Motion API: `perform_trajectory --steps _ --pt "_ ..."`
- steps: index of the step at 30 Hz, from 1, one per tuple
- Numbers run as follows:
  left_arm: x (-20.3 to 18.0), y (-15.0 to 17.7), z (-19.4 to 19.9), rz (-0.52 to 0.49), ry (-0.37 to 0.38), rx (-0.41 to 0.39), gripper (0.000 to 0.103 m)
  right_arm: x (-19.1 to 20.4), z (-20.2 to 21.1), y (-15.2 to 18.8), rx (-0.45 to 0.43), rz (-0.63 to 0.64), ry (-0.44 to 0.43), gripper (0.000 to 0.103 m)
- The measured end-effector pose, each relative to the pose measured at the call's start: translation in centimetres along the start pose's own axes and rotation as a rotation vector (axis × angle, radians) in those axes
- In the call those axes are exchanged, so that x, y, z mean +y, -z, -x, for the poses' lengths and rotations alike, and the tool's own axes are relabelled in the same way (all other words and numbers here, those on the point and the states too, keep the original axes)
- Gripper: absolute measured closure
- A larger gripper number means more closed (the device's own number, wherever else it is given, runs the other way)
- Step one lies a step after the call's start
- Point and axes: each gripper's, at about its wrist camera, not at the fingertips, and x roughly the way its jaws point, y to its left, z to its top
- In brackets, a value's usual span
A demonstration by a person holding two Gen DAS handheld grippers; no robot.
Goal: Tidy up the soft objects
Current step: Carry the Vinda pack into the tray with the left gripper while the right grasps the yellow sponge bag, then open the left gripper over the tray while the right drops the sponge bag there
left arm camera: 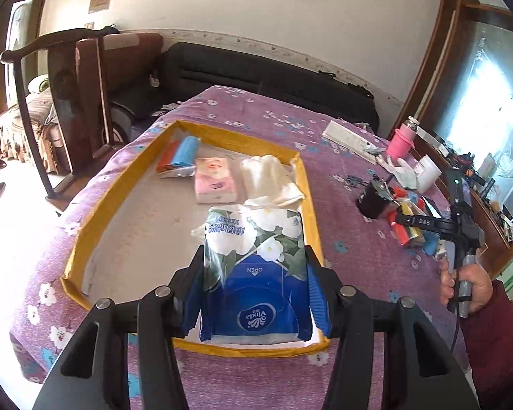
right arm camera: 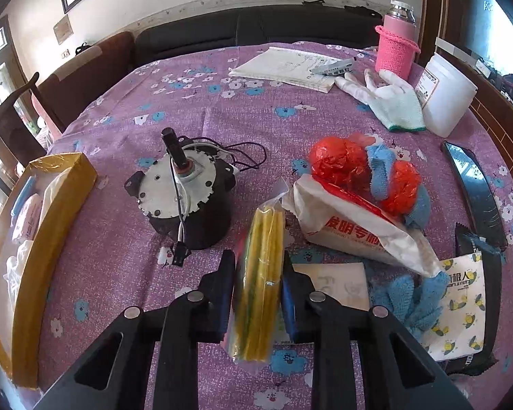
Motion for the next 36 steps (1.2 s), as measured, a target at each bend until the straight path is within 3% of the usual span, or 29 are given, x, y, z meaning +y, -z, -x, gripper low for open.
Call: perform_trajectory --steps 6,13,18,23,30,34,36 --pt "2.8 -1.7 -0.3 0.018 -0.076 0.049 0.052 -0.6 4.0 1.4 -0.068 -0.004 -0.023 0.082" --pt "4.9 -4.9 -6.4 0.014 -0.148 0.185 0.052 0.2 9.0 2.2 -0.137 0.003 -0.111 0.082" --pt "6.2 -6.5 -10.5 0.027 -0.215 0.231 0.051 4.0 9.9 2.0 -0.132 0.064 -0.208 0.082" --pt "7.6 -7.1 -12.5 0.094 -0.199 0.268 0.046 9.7 8.9 1.6 -0.073 0.134 -0.328 0.082" --pt "7.6 -7.0 -6.8 0.105 -0.122 0.123 0.034 19.0 5.9 0.8 0.018 0.263 -0.436 0.081" --pt "7.3 -5.3 -2.6 0.111 -0.081 0.024 0.028 22.9 2.6 -1.0 0.053 0.295 -0.435 0.081" --pt "7.2 -4.3 -1.0 0.104 -0.062 -0.012 0.026 24.8 0.9 -2.2 0.040 0.324 -0.389 0.081"
